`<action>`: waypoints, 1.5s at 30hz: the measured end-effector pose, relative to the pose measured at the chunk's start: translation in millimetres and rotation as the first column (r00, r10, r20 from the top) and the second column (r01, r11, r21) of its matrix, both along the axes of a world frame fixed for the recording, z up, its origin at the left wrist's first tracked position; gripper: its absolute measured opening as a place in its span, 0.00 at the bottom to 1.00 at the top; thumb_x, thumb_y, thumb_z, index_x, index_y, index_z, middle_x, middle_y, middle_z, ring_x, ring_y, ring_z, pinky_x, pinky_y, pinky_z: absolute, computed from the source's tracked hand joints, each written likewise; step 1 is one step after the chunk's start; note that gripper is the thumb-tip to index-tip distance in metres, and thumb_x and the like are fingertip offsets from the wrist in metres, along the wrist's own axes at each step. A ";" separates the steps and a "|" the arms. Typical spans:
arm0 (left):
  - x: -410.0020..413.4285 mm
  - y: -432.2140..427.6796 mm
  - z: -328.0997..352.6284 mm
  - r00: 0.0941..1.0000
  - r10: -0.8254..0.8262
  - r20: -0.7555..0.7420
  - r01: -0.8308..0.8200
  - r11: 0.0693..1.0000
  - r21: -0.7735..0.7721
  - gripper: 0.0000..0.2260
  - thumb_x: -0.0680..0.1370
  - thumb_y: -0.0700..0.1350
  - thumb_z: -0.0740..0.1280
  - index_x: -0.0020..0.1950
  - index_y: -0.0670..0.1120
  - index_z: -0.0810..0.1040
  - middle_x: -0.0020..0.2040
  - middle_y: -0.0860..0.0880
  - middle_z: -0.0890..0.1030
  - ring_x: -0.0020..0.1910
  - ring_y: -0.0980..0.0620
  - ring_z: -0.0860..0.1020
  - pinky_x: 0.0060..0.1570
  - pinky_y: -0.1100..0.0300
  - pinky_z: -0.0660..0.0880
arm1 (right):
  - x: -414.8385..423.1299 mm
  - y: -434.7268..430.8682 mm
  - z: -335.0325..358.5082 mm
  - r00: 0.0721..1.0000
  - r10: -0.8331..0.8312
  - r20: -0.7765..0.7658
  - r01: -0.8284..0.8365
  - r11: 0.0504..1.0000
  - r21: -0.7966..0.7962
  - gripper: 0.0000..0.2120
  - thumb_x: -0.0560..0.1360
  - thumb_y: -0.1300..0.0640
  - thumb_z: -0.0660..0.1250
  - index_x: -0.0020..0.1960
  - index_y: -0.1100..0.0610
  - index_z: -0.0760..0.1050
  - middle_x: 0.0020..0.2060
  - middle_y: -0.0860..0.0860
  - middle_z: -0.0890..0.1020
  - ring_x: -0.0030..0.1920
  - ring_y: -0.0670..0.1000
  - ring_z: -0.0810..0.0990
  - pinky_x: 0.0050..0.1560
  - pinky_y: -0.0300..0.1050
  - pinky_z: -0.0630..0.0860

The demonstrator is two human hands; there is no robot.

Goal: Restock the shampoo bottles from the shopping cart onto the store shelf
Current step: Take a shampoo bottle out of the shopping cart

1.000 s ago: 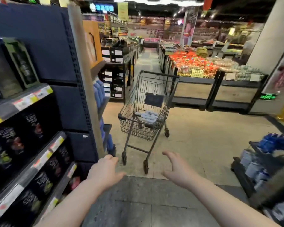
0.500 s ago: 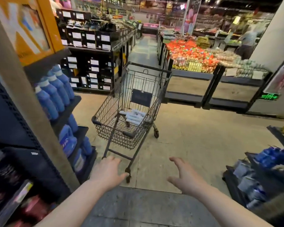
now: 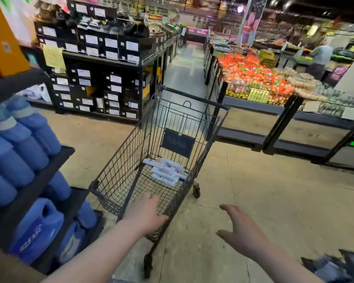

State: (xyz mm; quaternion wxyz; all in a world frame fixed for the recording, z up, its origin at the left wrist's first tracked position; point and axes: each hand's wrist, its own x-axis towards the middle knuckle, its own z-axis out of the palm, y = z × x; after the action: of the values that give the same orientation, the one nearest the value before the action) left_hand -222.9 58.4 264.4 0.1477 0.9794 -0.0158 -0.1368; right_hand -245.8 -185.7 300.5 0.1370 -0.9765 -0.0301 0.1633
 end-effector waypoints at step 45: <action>517.3 148.6 -198.7 0.718 0.626 0.304 -0.688 0.706 0.170 0.21 0.76 0.57 0.61 0.62 0.45 0.64 0.53 0.46 0.75 0.46 0.42 0.76 0.35 0.56 0.63 | 569.4 169.4 -422.4 0.769 0.410 -0.489 -0.557 0.806 -0.201 0.33 0.76 0.51 0.64 0.75 0.58 0.51 0.72 0.55 0.62 0.71 0.55 0.64 0.66 0.50 0.68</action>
State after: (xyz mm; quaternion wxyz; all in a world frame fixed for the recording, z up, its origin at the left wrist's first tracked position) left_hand 294.4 207.0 65.7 0.0487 0.9390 0.3386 0.0353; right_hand 323.6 -16.2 -121.9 -0.0751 -0.8835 -0.2258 0.4035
